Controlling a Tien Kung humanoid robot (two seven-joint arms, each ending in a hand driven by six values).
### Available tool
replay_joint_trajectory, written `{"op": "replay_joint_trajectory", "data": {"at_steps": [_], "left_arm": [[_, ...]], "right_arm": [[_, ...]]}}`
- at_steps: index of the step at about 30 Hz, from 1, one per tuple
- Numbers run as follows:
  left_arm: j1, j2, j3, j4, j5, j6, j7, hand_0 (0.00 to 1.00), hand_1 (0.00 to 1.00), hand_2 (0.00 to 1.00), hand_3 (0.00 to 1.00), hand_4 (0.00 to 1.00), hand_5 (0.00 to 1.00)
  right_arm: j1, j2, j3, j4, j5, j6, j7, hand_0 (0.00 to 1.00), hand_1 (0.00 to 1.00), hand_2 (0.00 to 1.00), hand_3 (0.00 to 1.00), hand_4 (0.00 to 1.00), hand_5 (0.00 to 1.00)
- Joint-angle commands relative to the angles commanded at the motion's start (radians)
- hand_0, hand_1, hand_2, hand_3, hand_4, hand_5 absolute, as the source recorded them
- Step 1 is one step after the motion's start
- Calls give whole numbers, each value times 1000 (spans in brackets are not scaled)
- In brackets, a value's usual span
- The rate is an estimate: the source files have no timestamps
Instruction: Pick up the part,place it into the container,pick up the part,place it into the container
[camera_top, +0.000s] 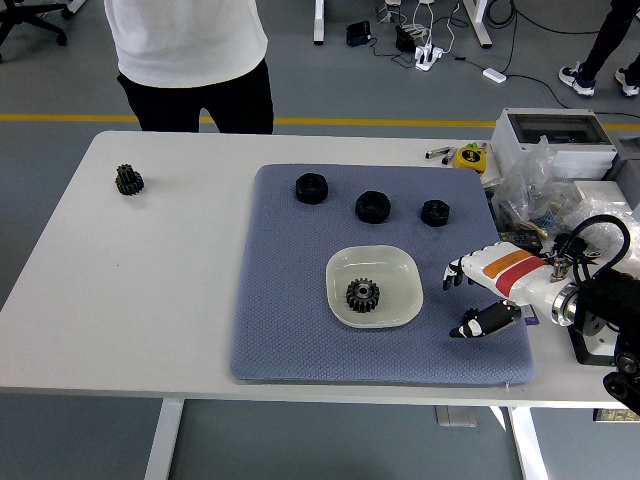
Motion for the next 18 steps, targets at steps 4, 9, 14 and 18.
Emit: {"op": "replay_joint_trajectory", "data": {"at_steps": [4,9,14,18], "left_arm": [[1,-1,-2,0,3,-1,1,635,620,608,554,592,505],[2,-3,-6,-2,12,-3,4,636,620,609,554,593,506],[1,-5,-1,-4,9,-5,2,636,620,609,554,593,506],[3,-7,1,-4,6,-5,1,635,619,608,554,593,506]], "right_arm": [[-17,3,-3,-33,6,-16,3,286,456,535,562,998,352],[-21,16,-15,-82,27,-44,9,269,447,528,550,998,338],[-27,32,-6,-128,27,-63,11,269,447,528,550,998,338],[-30,31,0,-136,33,-75,13,214,436,516,522,979,332]]}}
